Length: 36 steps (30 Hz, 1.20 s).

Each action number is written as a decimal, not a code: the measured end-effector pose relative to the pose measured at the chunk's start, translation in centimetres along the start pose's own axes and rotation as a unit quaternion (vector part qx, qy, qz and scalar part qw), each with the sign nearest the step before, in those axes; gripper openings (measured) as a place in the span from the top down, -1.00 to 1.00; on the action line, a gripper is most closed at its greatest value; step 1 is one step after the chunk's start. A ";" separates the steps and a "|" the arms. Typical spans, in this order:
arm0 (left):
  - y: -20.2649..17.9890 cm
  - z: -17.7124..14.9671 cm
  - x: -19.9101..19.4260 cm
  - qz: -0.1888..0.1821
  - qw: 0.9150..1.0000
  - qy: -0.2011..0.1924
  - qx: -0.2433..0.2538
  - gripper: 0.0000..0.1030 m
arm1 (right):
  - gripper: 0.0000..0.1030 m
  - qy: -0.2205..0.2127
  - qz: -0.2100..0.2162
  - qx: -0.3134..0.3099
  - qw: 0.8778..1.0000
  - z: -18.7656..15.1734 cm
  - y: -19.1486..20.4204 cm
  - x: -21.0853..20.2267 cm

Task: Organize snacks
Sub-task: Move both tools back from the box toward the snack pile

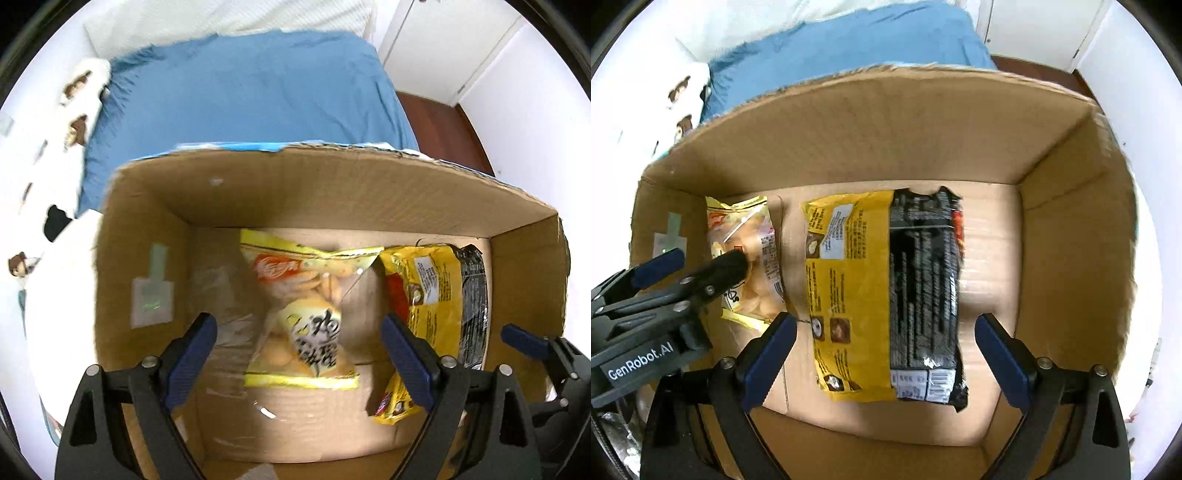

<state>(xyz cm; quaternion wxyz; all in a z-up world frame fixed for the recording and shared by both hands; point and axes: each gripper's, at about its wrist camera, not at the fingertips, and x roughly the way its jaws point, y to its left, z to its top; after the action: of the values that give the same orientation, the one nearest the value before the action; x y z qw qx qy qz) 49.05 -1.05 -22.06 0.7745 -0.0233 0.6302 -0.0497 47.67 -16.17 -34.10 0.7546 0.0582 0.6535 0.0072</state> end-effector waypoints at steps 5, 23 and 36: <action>0.2 -2.5 -2.4 0.002 0.999 -0.041 -0.007 -0.76 | -0.92 -0.044 -0.017 -0.004 0.999 -2.9 0.0 -2.3; -0.5 -10.8 -15.5 0.019 0.984 -0.177 0.013 -0.76 | -0.92 -0.175 -0.023 -0.034 0.984 -12.4 4.2 -16.5; 2.1 -19.7 -19.9 0.007 0.981 -0.192 -0.013 -0.76 | -0.92 -0.166 0.011 -0.020 0.986 -22.9 4.0 -20.5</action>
<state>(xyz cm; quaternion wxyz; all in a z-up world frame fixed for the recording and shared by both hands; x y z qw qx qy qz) 25.90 3.63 -6.92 0.8811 -0.0377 0.4704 -0.0307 22.31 -12.16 -16.64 0.8537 0.0505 0.5179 0.0191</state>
